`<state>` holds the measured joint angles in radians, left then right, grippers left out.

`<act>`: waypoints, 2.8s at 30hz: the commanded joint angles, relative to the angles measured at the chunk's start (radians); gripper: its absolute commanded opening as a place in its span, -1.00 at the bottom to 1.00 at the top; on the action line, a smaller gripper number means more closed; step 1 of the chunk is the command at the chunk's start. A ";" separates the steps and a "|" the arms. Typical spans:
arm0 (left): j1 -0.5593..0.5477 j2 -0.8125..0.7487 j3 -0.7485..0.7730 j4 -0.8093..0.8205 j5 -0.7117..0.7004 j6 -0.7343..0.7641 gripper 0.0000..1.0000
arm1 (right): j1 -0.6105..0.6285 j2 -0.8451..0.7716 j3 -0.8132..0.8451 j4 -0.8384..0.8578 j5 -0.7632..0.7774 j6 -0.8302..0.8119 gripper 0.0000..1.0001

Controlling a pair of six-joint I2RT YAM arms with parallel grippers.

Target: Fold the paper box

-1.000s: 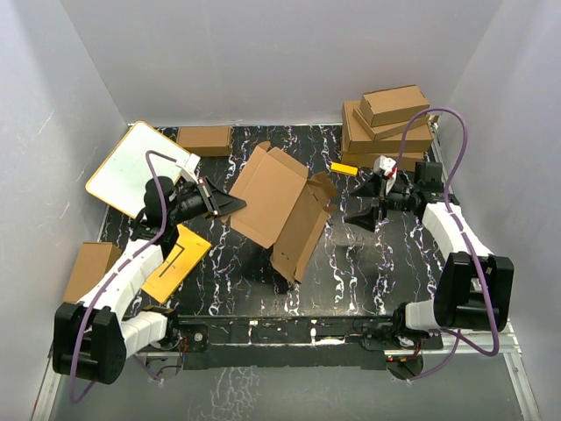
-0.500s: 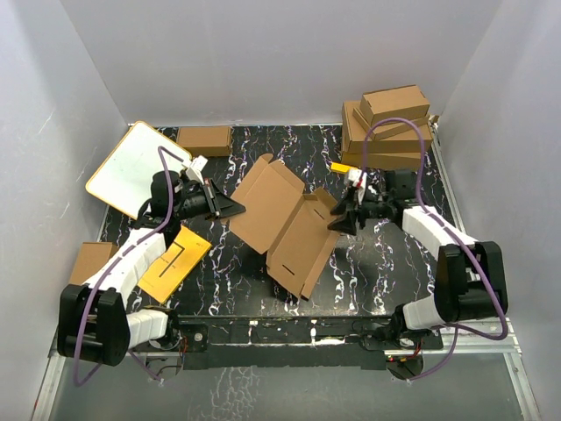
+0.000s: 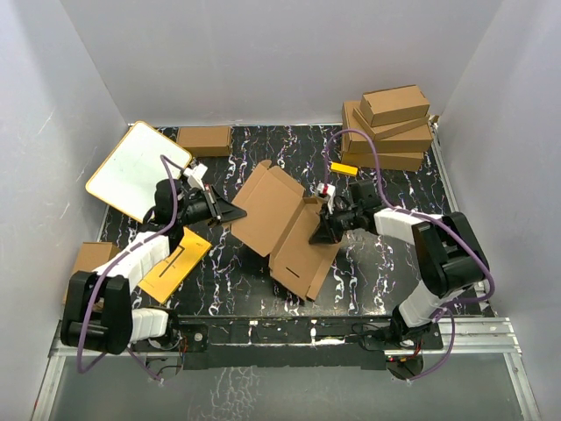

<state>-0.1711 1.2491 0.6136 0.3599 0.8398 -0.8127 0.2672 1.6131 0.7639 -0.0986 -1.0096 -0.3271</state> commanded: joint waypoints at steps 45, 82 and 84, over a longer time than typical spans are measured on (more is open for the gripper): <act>-0.043 0.031 0.203 -0.321 -0.017 0.558 -1.00 | -0.294 -0.146 0.220 -0.407 -0.243 -0.375 -0.22; -0.033 -0.403 -0.133 -0.025 -0.314 0.293 -1.00 | -0.400 -0.005 -0.047 0.246 0.028 0.432 -0.66; -0.033 -0.397 -0.139 -0.018 -0.302 0.290 -1.00 | -0.394 0.014 -0.064 0.287 0.038 0.476 -0.80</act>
<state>-0.2066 0.8665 0.4873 0.2684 0.5453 -0.4942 -0.1314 1.6119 0.7265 0.0296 -1.0279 0.0128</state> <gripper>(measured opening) 0.012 0.150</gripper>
